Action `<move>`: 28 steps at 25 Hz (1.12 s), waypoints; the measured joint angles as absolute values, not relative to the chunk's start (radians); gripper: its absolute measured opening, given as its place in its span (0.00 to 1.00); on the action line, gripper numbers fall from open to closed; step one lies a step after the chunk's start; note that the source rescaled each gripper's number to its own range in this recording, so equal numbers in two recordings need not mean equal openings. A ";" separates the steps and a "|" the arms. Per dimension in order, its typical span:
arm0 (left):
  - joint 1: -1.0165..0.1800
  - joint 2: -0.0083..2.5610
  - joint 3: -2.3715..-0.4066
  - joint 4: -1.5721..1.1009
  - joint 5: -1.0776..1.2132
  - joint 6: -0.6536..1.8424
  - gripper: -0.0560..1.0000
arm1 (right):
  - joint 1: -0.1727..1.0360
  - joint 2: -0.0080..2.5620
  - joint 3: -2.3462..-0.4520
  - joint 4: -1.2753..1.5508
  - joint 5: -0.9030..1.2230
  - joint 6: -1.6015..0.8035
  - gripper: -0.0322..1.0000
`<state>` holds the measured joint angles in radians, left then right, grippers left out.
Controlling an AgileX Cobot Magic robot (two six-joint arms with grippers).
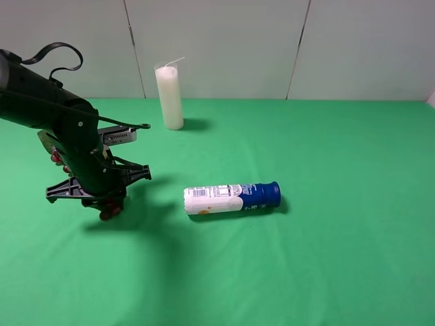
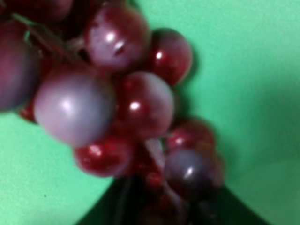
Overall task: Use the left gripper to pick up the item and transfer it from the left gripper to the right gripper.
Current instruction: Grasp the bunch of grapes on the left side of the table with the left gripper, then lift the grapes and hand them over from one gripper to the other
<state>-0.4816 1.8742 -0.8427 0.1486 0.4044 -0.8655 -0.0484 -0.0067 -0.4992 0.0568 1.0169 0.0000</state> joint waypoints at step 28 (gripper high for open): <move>-0.482 1.604 -0.843 0.146 0.574 -0.820 0.06 | -0.048 -0.007 -0.499 0.057 1.017 0.000 1.00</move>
<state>-0.4816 1.6040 -0.8427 0.1459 0.5742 -0.8202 -0.0484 -0.0067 -0.4992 0.0568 1.0169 0.0000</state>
